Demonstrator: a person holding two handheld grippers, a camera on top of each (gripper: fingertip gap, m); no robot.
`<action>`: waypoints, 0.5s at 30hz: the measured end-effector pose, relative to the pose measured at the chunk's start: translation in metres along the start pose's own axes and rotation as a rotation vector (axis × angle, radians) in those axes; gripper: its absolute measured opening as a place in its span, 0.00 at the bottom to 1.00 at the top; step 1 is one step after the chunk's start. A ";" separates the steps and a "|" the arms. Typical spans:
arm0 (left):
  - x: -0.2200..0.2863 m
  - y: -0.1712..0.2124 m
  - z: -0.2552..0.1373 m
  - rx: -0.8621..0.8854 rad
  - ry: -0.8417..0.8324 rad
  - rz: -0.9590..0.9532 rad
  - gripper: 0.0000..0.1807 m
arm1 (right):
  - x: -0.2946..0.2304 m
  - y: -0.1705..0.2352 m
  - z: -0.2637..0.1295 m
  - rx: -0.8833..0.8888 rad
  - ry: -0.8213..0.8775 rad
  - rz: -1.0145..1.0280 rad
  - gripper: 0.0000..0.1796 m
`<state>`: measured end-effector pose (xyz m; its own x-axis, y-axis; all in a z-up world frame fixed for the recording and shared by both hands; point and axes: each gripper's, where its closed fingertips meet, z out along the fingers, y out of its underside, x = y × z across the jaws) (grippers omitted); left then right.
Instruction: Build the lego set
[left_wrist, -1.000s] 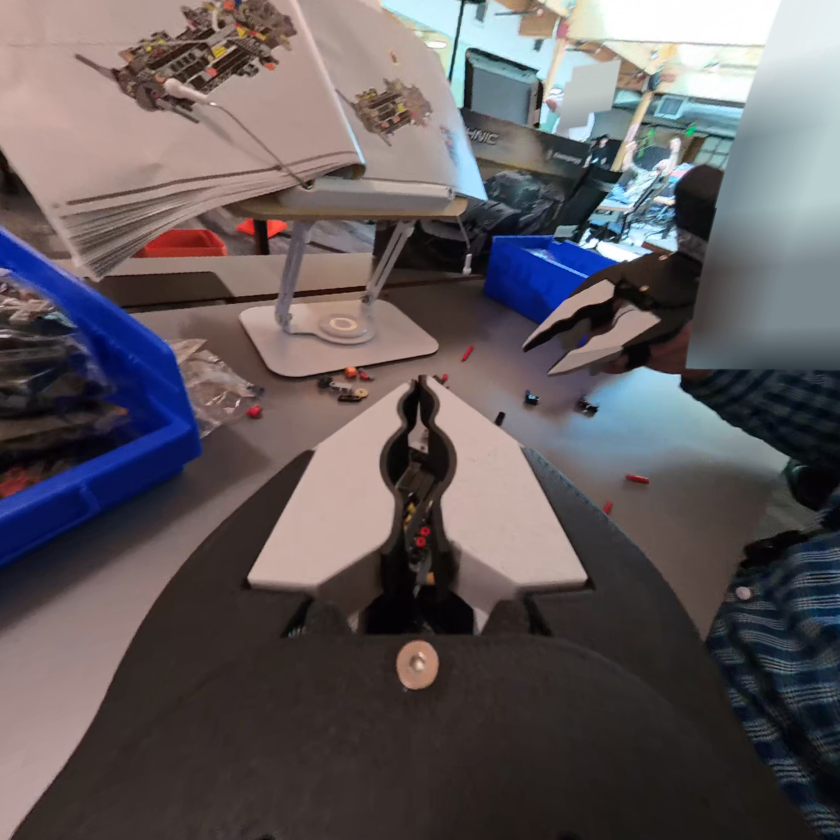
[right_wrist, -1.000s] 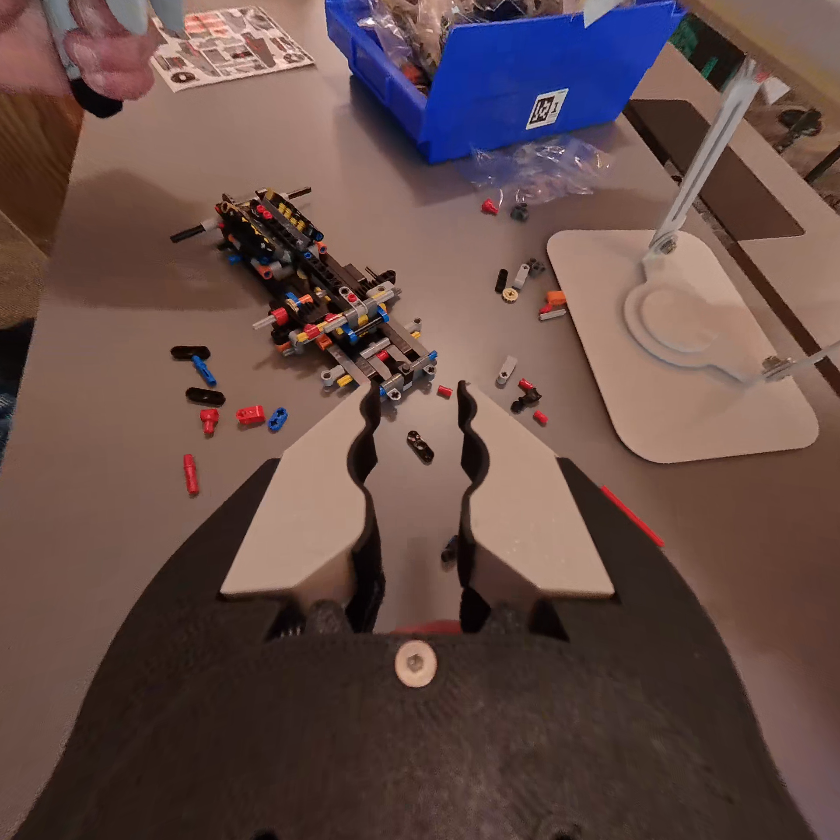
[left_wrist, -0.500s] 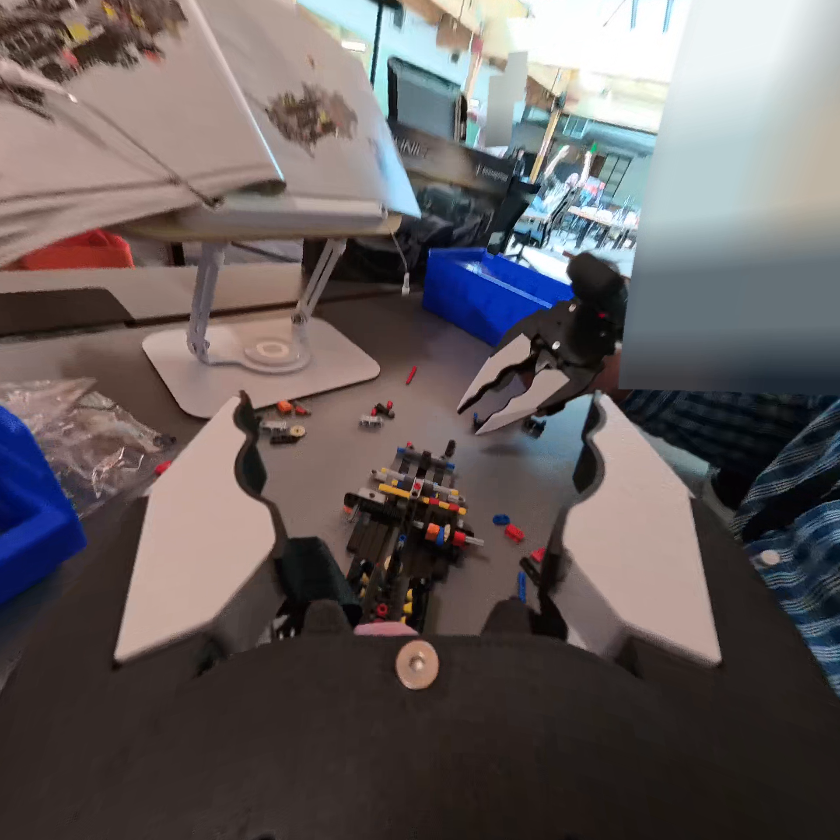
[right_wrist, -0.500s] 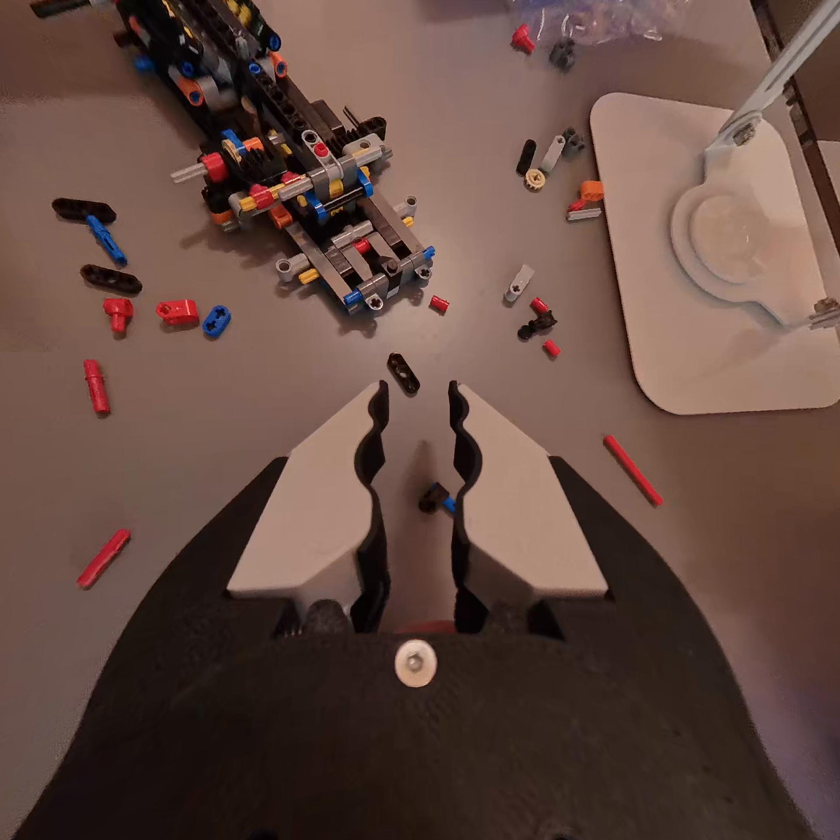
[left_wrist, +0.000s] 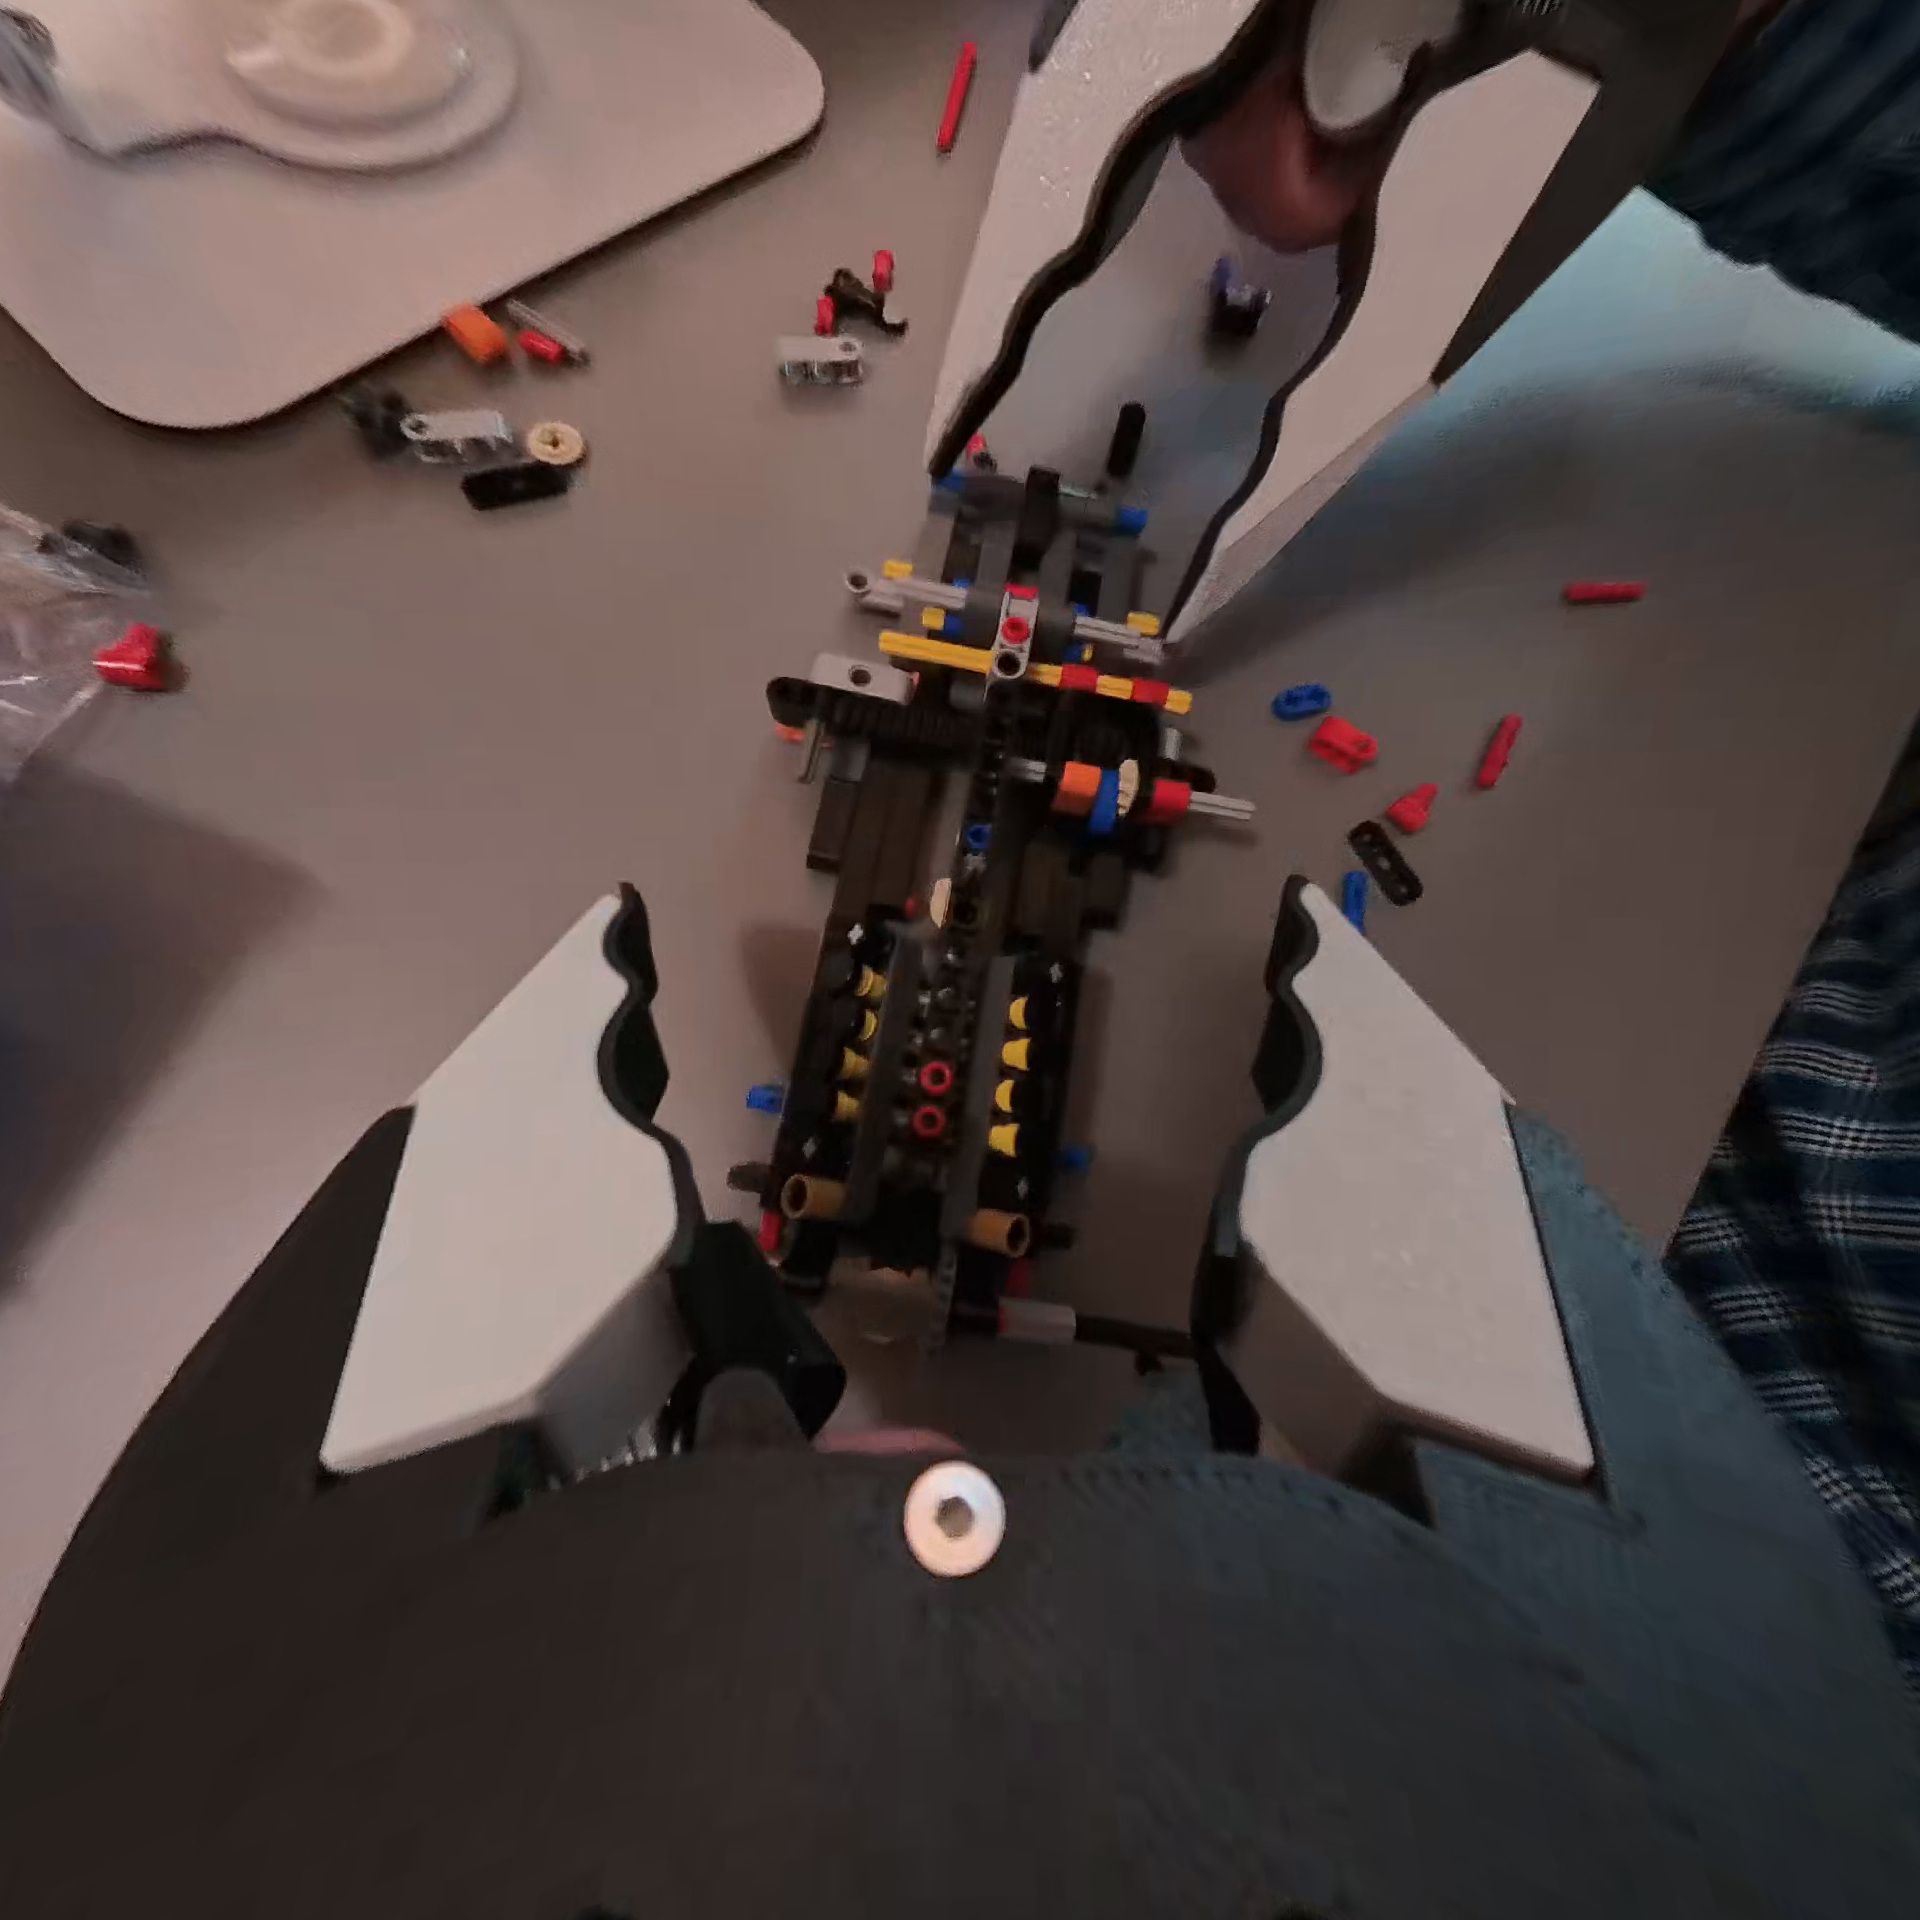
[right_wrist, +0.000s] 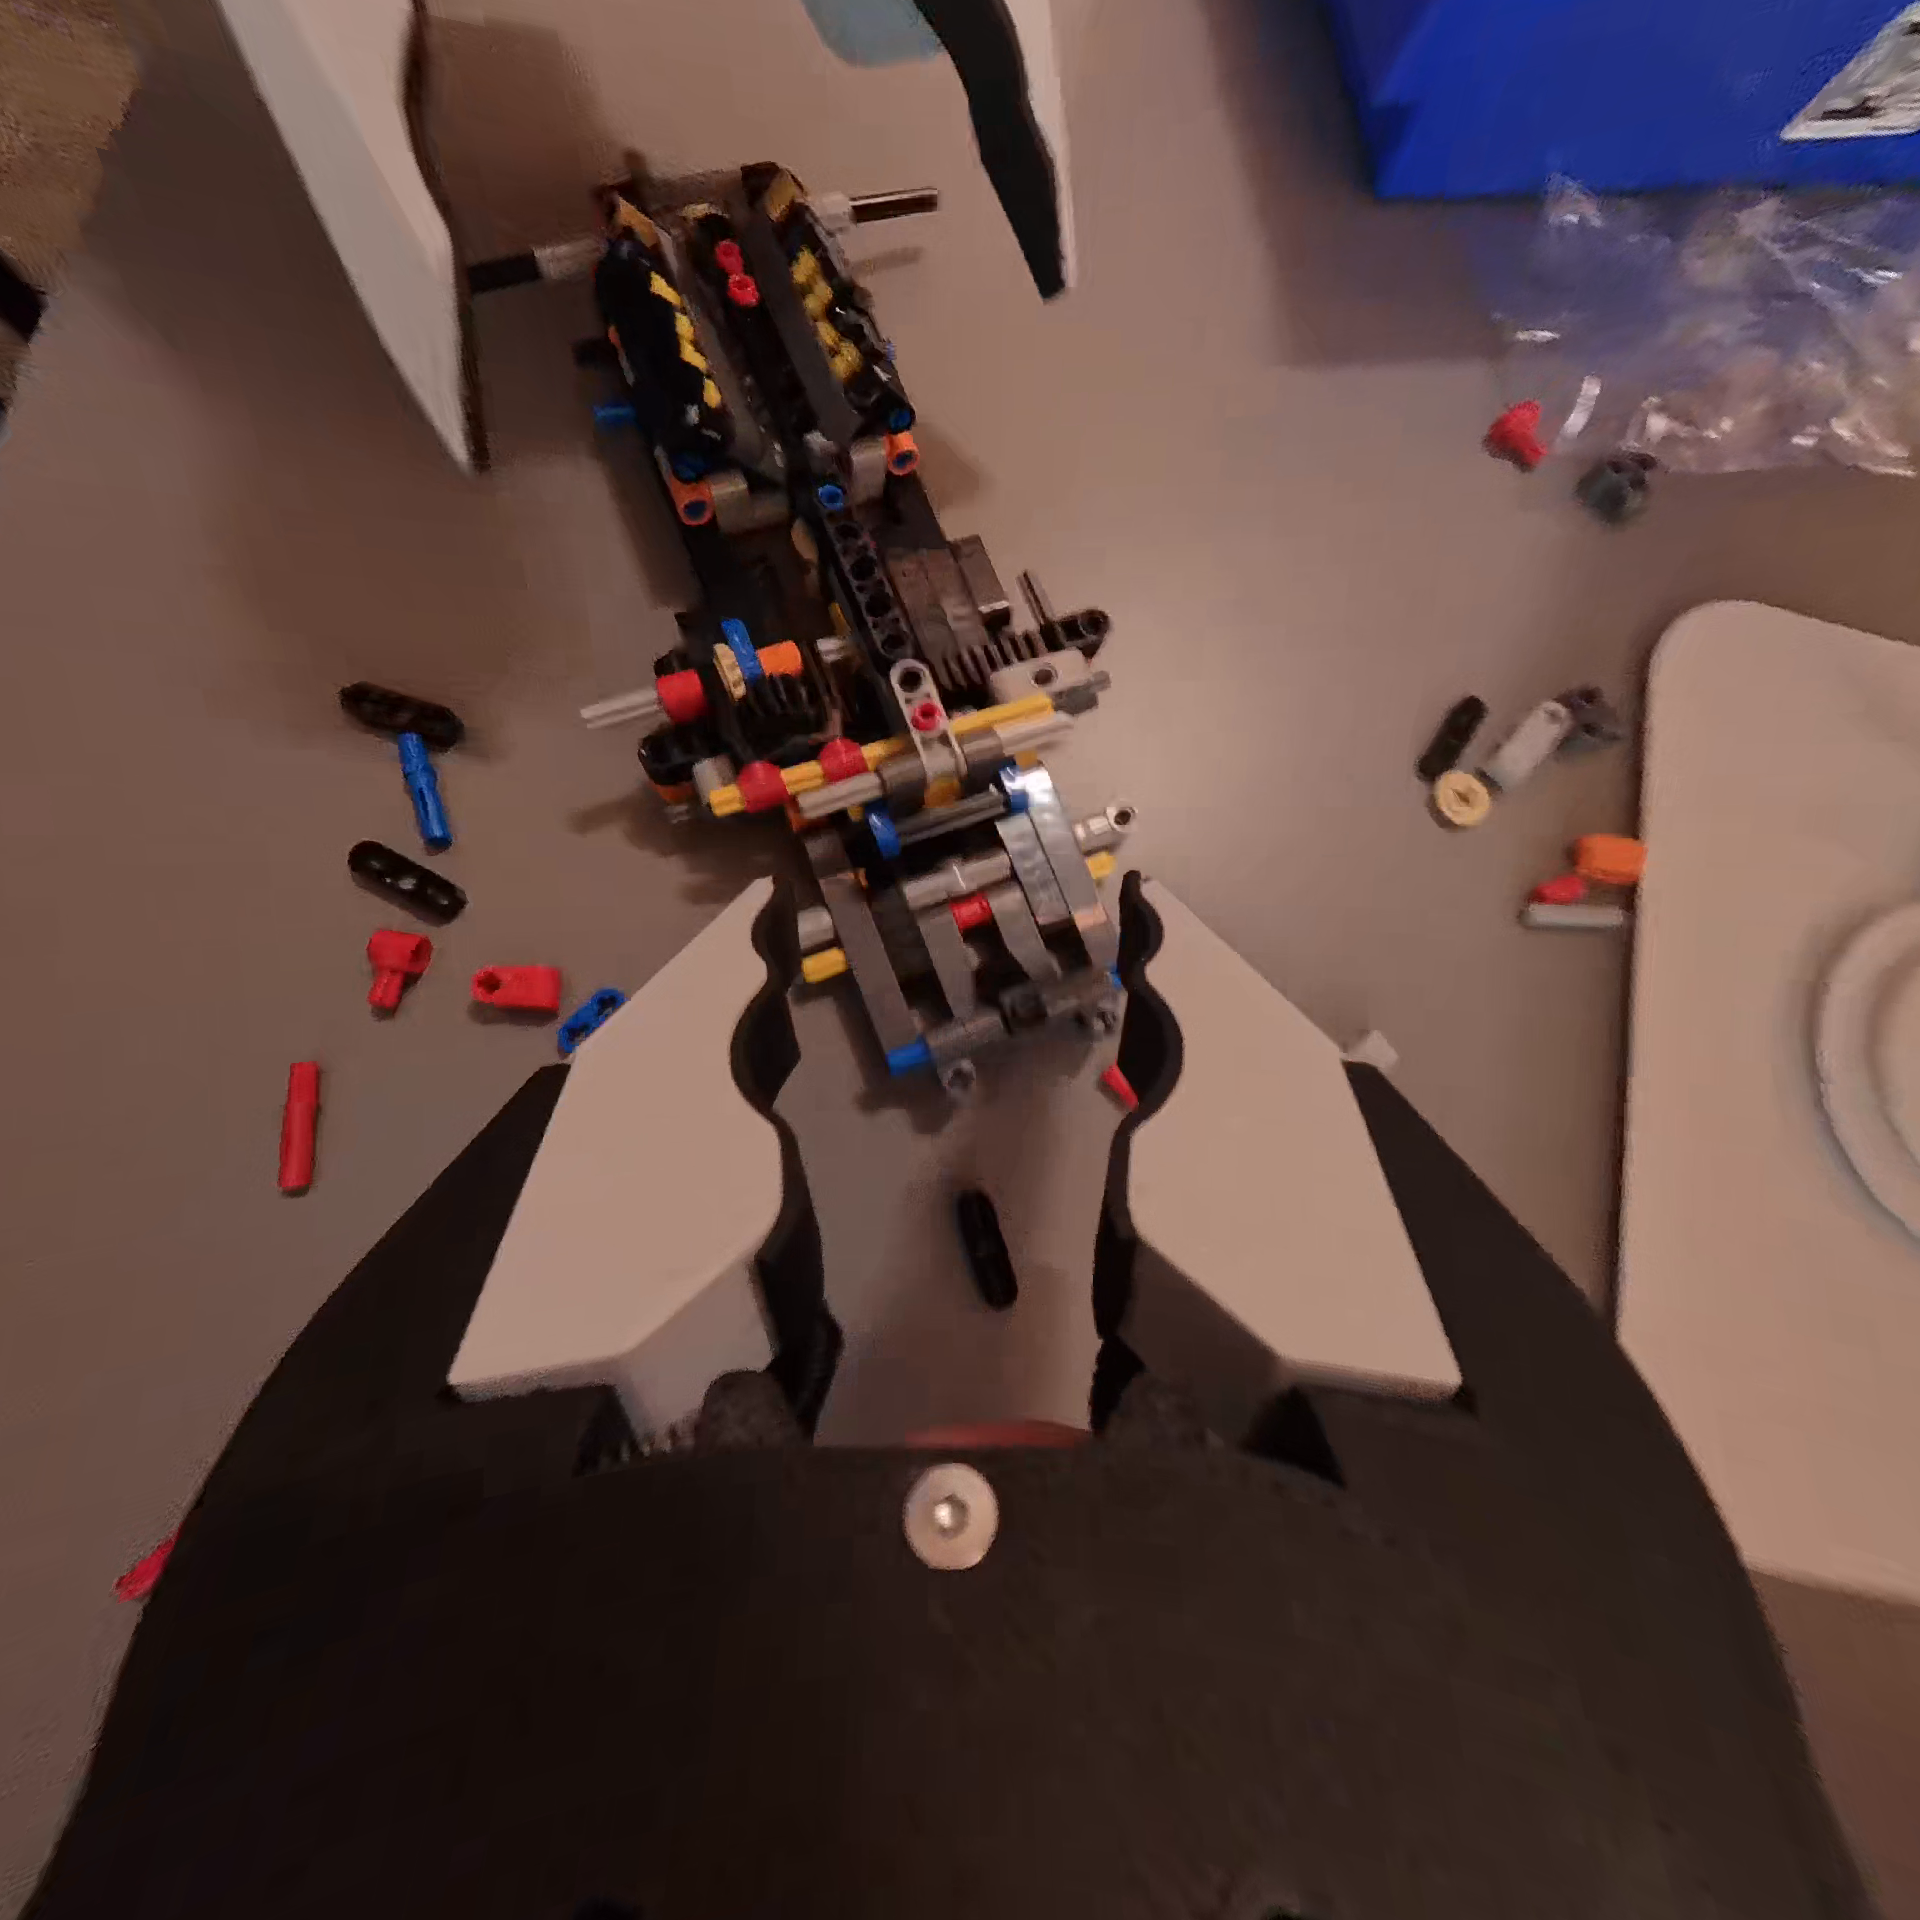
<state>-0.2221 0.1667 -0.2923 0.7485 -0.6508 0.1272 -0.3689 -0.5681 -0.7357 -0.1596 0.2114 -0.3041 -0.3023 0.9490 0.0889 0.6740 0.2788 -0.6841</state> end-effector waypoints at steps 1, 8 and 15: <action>0.000 0.005 0.004 -0.028 0.003 0.009 0.62 | -0.001 -0.002 0.004 -0.001 -0.025 0.002 0.33; -0.003 0.029 0.019 -0.191 -0.010 0.076 0.40 | -0.002 0.006 0.019 -0.054 -0.107 0.004 0.35; -0.003 0.029 0.018 -0.186 -0.058 0.190 0.34 | 0.002 0.010 0.015 -0.003 -0.082 0.050 0.38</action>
<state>-0.2253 0.1613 -0.3257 0.6844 -0.7278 -0.0438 -0.5967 -0.5245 -0.6074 -0.1641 0.2140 -0.3216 -0.3219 0.9468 -0.0052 0.6921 0.2316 -0.6837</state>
